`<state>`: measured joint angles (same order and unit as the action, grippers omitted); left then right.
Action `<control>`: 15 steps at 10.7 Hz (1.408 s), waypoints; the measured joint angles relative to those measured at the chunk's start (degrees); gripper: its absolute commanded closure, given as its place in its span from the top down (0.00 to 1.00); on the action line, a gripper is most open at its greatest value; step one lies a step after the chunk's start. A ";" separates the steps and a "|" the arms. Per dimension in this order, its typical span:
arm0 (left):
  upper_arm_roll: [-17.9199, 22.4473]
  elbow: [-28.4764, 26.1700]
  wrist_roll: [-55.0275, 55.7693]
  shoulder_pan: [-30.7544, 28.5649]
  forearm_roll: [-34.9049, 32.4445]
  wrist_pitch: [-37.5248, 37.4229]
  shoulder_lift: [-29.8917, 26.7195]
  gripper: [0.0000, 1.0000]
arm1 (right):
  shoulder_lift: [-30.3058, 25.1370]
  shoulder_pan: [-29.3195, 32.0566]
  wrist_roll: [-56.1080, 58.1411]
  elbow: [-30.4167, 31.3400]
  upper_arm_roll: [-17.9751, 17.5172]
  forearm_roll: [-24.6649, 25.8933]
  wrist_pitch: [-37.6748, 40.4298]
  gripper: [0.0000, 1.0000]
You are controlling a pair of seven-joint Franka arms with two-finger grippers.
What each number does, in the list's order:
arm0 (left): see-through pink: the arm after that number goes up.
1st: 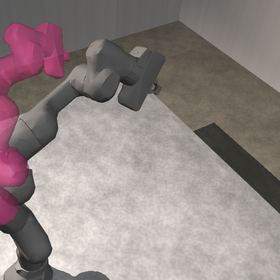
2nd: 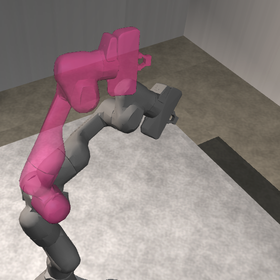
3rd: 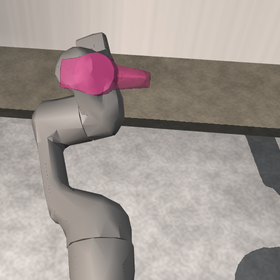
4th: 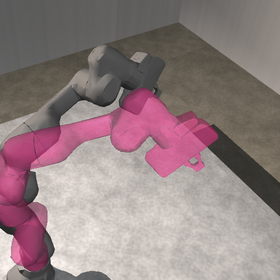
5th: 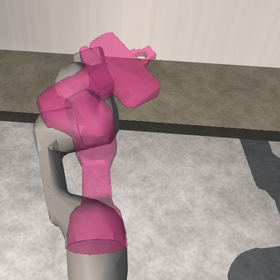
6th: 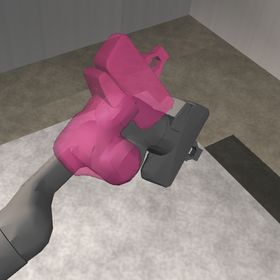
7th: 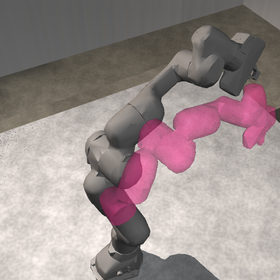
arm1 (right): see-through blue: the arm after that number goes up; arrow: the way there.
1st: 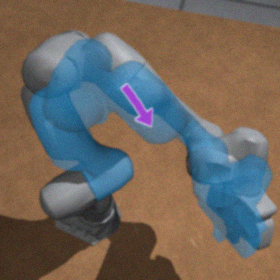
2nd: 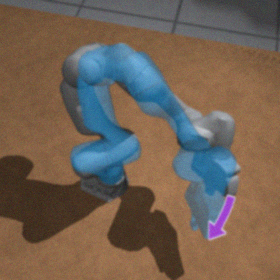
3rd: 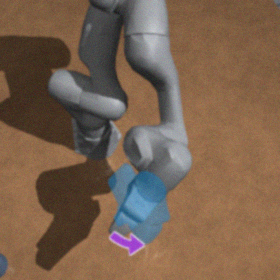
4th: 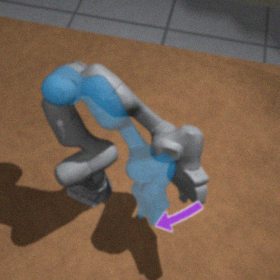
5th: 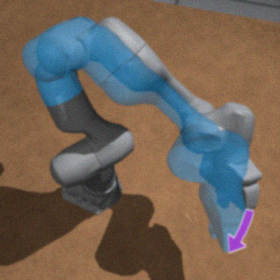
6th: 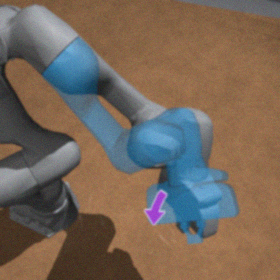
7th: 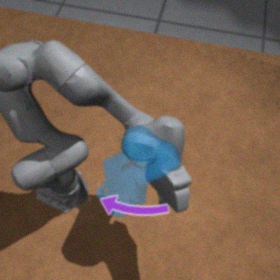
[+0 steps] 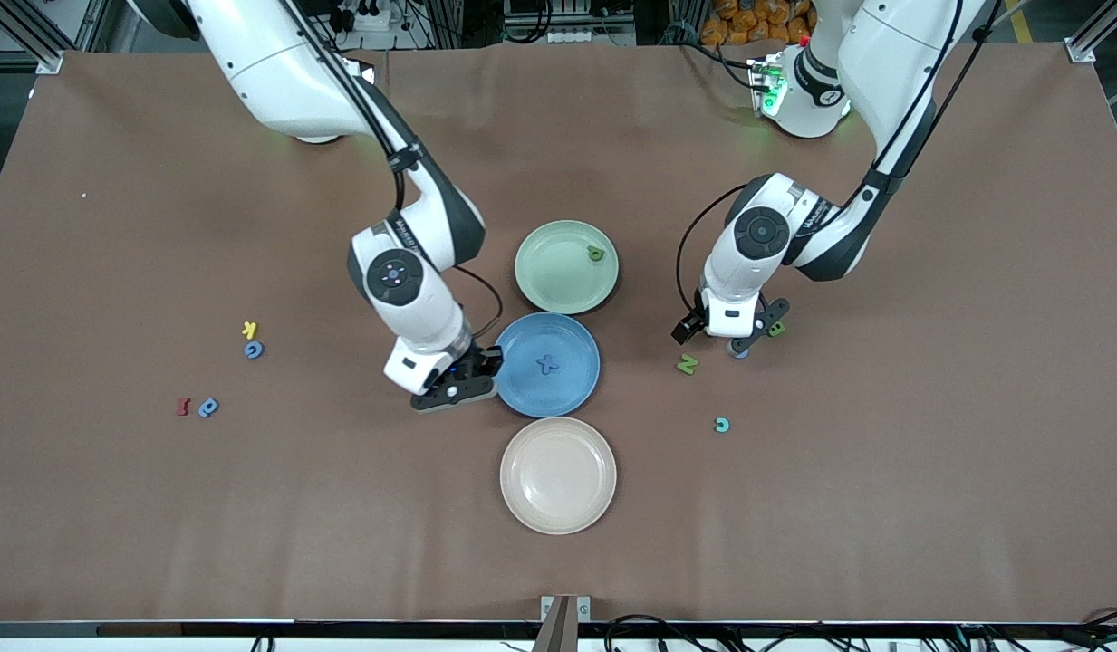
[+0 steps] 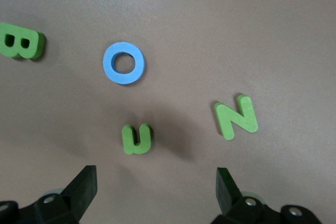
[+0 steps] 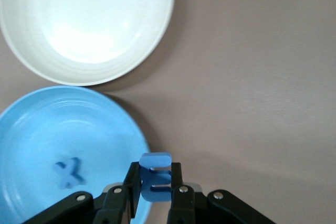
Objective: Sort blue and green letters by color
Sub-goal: 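Put the blue E on the blue plate with the right gripper, then grasp the green u with the left gripper while the right returns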
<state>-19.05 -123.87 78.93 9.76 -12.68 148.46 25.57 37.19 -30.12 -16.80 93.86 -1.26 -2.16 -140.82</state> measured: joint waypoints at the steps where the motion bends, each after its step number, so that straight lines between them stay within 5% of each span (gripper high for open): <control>1: 0.05 -1.66 1.08 -0.26 0.00 3.66 -0.02 1.00 | 0.67 -0.32 -0.48 -0.81 -1.20 0.00 -0.01 0.90; 2: 0.18 -3.91 1.62 -0.43 0.00 8.00 -0.06 1.00 | 1.54 -0.91 -2.02 -1.55 -2.24 0.00 -0.01 1.00; 8: 0.83 -7.14 1.89 -3.10 -5.99 11.35 -0.38 1.00 | 2.88 -2.52 -11.02 -3.44 -2.20 2.13 3.02 1.00; 15: 0.88 -6.23 1.89 -2.67 -6.34 8.09 -0.25 1.00 | -0.50 11.60 1.14 -2.03 -1.85 3.39 8.61 1.00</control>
<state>-18.17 -130.10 80.82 7.09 -19.02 156.55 25.31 36.69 -18.52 -15.66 91.83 -3.11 1.23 -132.21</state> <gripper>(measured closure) 0.000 0.000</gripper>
